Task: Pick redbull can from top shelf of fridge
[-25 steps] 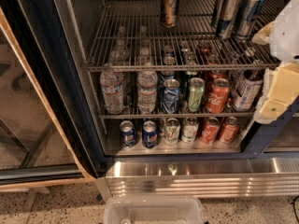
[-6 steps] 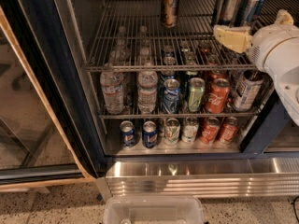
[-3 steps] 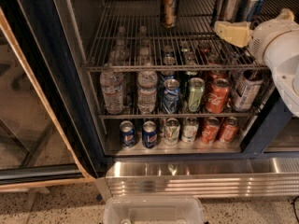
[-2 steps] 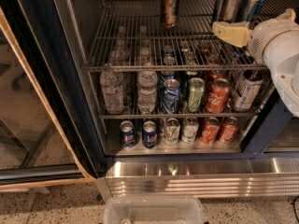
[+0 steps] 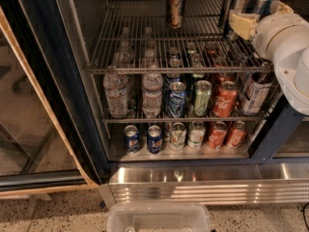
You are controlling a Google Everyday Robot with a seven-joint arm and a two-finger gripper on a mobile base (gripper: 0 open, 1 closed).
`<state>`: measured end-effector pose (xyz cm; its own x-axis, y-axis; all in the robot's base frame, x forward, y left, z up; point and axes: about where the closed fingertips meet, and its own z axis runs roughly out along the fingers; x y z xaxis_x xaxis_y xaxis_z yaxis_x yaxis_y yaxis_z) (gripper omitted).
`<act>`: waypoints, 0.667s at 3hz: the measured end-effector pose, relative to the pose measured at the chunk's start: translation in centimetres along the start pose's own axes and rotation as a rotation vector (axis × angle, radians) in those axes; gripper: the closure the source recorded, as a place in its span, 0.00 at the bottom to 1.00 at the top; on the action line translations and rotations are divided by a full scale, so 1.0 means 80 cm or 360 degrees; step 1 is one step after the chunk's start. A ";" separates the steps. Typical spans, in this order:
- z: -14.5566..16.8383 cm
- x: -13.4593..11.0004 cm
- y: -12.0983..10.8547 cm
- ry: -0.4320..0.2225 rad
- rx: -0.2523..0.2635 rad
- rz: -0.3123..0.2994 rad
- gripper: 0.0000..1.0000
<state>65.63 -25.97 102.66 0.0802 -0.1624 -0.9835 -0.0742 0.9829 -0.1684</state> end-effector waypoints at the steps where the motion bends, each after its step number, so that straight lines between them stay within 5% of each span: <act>1: 0.019 -0.007 -0.015 -0.0040 0.0034 -0.0027 0.32; 2: 0.032 -0.004 -0.034 -0.0043 0.0088 -0.0040 0.32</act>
Offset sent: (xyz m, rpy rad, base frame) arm 0.0427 -0.0467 0.0081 -0.0243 -0.0437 -0.1002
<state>68.35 -28.38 103.57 0.1083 -0.1856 -0.9766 -0.0166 0.9819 -0.1885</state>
